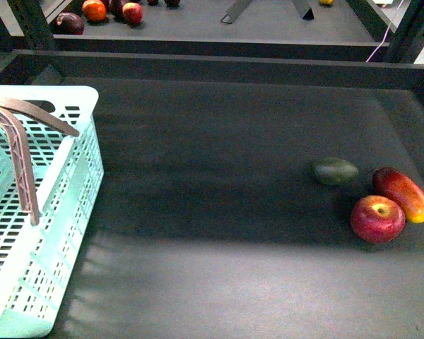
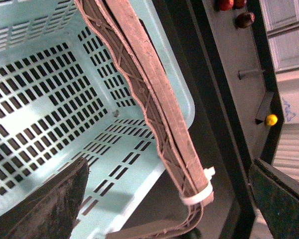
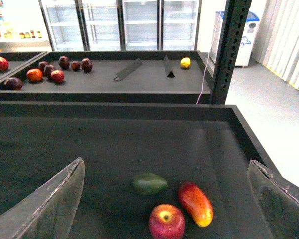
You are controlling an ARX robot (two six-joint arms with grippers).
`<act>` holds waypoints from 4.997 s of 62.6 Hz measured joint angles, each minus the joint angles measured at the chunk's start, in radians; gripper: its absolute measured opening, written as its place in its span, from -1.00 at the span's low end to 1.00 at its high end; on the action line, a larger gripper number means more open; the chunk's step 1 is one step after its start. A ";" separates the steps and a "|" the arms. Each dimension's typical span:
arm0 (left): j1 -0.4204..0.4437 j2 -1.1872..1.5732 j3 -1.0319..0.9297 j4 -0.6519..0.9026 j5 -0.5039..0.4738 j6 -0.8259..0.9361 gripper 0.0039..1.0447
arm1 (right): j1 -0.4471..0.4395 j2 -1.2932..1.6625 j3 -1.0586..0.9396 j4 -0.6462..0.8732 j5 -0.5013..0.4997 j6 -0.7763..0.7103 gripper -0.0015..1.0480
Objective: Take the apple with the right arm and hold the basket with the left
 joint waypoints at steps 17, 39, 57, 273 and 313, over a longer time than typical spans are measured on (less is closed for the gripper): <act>-0.031 0.298 0.224 0.003 -0.046 -0.237 0.87 | 0.000 0.000 0.000 0.000 0.000 0.000 0.83; -0.080 0.406 0.343 -0.099 -0.114 -0.286 0.87 | 0.000 0.000 0.000 0.000 0.000 0.000 0.83; -0.045 0.441 0.357 -0.129 -0.134 -0.291 0.41 | 0.000 0.000 0.000 0.000 0.000 0.000 0.83; -0.915 0.114 0.557 -0.458 -0.167 -0.006 -0.72 | -0.269 1.795 0.438 0.470 -0.155 -0.408 0.83; -0.915 0.114 0.557 -0.458 -0.168 -0.006 -0.72 | -0.155 2.169 0.863 0.262 -0.099 -0.272 0.83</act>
